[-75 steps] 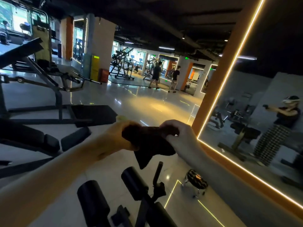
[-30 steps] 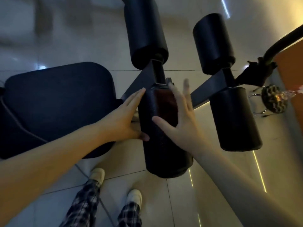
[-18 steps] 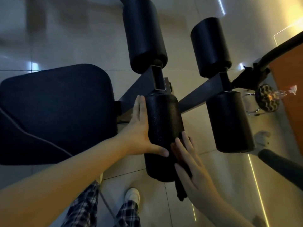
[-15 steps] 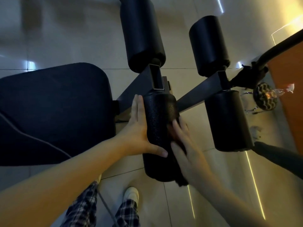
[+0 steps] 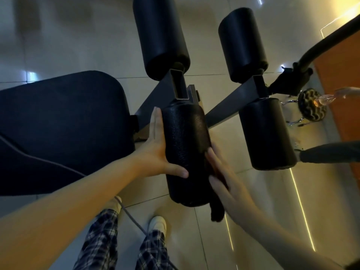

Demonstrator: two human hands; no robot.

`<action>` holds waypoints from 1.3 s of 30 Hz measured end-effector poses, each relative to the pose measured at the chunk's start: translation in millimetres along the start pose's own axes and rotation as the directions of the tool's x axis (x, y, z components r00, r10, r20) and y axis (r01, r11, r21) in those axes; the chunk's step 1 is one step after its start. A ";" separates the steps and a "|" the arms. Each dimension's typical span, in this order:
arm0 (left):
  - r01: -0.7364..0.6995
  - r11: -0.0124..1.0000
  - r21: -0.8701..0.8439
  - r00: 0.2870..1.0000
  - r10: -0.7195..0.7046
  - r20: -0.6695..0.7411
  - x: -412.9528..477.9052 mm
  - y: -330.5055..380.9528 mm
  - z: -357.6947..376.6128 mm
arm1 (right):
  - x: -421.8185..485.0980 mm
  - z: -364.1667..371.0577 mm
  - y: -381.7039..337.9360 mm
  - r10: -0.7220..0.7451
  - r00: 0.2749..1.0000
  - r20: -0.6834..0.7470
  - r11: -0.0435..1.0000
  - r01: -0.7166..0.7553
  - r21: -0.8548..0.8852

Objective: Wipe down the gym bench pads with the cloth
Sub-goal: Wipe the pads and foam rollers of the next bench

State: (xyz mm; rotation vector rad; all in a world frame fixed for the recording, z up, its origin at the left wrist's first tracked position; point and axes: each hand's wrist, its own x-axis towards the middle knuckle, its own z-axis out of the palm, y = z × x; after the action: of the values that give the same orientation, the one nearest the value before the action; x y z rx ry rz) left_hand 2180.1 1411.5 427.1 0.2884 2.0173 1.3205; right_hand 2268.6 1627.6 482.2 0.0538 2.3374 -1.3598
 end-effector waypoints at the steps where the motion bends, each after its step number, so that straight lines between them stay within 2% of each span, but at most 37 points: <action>1: 0.004 1.000 -0.008 1.000 -0.004 0.012 0.4 -1.4 -0.6 | -12.9 2.5 3.6 -0.004 1.000 0.011 1.000 0.004 -0.020; 5: 0.013 0.998 -0.061 1.000 -0.011 0.029 2.0 -9.4 -1.2 | -8.7 3.6 3.3 0.004 0.999 0.041 0.998 -0.001 -0.069; 11: -0.003 0.998 -0.058 1.000 0.003 -0.001 3.5 -11.6 1.0 | 91.6 -7.0 -31.0 -0.041 0.999 -0.012 0.988 0.039 -0.152; 14: 0.011 1.000 -0.012 1.000 -0.011 -0.029 0.7 -7.1 0.7 | 122.6 -10.6 -44.4 -0.046 0.998 -0.045 0.993 0.041 -0.115; 20: 0.089 0.996 0.015 0.993 -0.087 -0.083 -2.7 6.8 -1.2 | 69.5 -10.2 -20.7 -0.099 0.995 0.020 0.989 0.101 -0.112; 24: 0.131 0.991 -0.008 0.985 -0.131 -0.109 -1.5 24.2 6.2 | -3.8 -6.8 4.1 0.006 0.998 0.055 1.000 -0.005 -0.006; 26: 0.160 0.987 -0.016 0.981 -0.160 -0.107 1.9 33.9 7.7 | -25.2 0.1 10.8 0.005 0.999 0.048 0.999 -0.004 -0.034; 29: 0.238 0.971 0.010 0.966 -0.235 -0.109 7.9 48.9 8.7 | -22.6 6.2 12.1 0.038 0.999 0.000 0.999 -0.038 0.011; 33: 0.241 0.970 -0.009 0.964 -0.241 -0.112 10.9 55.0 7.4 | 17.6 -0.2 1.0 0.014 1.000 -0.016 1.000 -0.014 -0.006; 35: 0.205 0.972 -0.113 0.973 -0.216 -0.088 5.8 46.0 -3.8 | 46.4 -5.3 -9.1 0.008 1.000 0.026 0.999 -0.007 -0.044; 36: 0.175 0.956 -0.237 0.975 -0.201 -0.092 1.8 39.3 -9.7 | 60.7 -6.8 -14.9 -0.004 0.999 0.038 0.998 0.006 -0.063; 38: 0.091 0.868 -0.489 0.966 -0.197 -0.170 -9.3 25.8 -18.5 | 82.2 -8.7 -24.3 -0.040 0.999 0.027 0.995 0.042 -0.091; 39: 0.084 0.826 -0.558 0.952 -0.232 -0.200 -12.3 18.2 -19.7 | 87.2 -8.6 -25.9 -0.053 0.998 0.016 0.993 0.054 -0.100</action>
State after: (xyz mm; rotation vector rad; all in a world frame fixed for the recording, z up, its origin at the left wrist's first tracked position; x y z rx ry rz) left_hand 2172.9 1399.1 452.9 -0.3309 1.7156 1.8240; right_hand 2180.3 1605.7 473.6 -0.0488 2.4085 -1.2610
